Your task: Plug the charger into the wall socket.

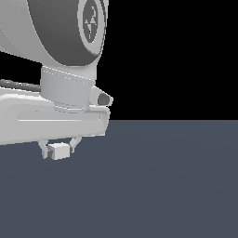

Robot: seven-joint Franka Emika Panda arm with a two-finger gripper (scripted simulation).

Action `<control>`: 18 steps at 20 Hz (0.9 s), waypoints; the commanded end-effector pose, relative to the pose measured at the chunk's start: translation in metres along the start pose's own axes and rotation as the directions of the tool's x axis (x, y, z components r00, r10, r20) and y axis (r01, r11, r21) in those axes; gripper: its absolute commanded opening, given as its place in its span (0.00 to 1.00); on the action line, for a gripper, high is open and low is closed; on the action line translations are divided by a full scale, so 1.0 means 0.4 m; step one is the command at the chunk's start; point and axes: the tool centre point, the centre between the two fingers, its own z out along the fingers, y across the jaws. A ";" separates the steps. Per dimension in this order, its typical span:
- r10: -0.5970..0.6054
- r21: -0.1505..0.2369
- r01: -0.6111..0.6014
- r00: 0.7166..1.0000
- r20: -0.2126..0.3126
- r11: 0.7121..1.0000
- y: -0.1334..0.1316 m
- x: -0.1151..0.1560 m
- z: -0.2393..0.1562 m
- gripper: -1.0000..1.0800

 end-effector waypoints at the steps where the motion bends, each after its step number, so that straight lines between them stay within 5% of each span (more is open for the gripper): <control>1: 0.058 -0.024 -0.058 0.998 -0.003 0.998 0.022 0.006 -0.025 0.00; 10: 0.294 -0.119 -0.295 0.956 -0.024 0.948 0.106 0.011 -0.130 0.00; 18: 0.392 -0.161 -0.393 0.919 -0.035 0.905 0.140 0.003 -0.178 0.00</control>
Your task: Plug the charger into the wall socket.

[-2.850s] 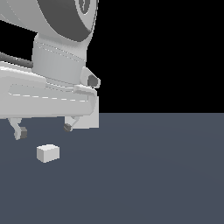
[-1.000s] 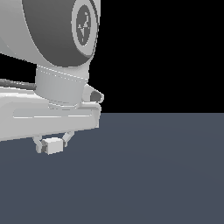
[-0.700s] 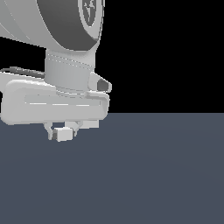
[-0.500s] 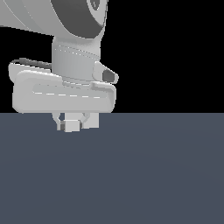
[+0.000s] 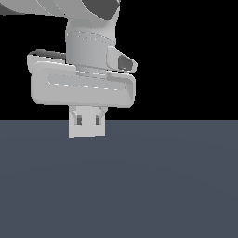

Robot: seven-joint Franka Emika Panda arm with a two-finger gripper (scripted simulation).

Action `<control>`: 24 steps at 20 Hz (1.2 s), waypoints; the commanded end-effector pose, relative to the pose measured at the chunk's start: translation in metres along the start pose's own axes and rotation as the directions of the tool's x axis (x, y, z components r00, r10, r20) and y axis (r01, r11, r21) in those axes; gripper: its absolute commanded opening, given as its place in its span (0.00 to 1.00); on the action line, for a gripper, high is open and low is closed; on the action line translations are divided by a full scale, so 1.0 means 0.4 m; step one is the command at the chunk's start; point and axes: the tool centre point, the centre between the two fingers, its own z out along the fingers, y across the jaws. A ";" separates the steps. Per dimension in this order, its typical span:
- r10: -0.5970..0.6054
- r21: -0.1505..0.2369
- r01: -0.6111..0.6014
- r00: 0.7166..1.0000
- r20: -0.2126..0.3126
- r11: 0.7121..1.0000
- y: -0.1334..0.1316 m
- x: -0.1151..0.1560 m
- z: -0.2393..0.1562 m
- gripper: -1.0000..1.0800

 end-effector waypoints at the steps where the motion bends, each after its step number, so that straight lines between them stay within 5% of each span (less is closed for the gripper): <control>1: 0.022 -0.009 -0.022 1.000 0.001 1.000 0.008 0.000 -0.008 0.00; 24: 0.024 -0.013 -0.024 1.000 0.004 1.000 0.011 0.048 0.012 0.00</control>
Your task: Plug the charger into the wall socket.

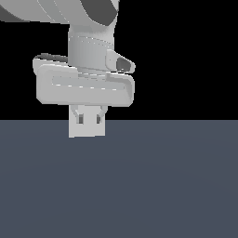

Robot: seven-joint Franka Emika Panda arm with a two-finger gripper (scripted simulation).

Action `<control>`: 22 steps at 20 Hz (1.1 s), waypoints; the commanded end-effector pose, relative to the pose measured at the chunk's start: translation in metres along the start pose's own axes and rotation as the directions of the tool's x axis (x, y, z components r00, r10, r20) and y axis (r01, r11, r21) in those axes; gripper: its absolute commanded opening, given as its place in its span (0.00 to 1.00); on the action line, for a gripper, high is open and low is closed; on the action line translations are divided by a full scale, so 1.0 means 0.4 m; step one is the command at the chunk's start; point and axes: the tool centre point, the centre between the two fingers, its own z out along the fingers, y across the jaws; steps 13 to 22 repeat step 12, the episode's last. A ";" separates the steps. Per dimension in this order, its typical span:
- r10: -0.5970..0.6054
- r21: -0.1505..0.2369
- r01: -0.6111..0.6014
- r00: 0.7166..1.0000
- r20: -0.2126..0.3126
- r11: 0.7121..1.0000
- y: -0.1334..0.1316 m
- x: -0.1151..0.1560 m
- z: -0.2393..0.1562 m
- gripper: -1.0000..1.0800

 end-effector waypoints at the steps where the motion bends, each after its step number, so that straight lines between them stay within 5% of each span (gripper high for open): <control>1: -0.001 0.000 0.001 1.000 0.000 1.000 0.000 0.023 0.009 0.00; 22: 0.000 0.001 0.000 1.000 -0.001 1.000 -0.001 0.079 0.032 0.00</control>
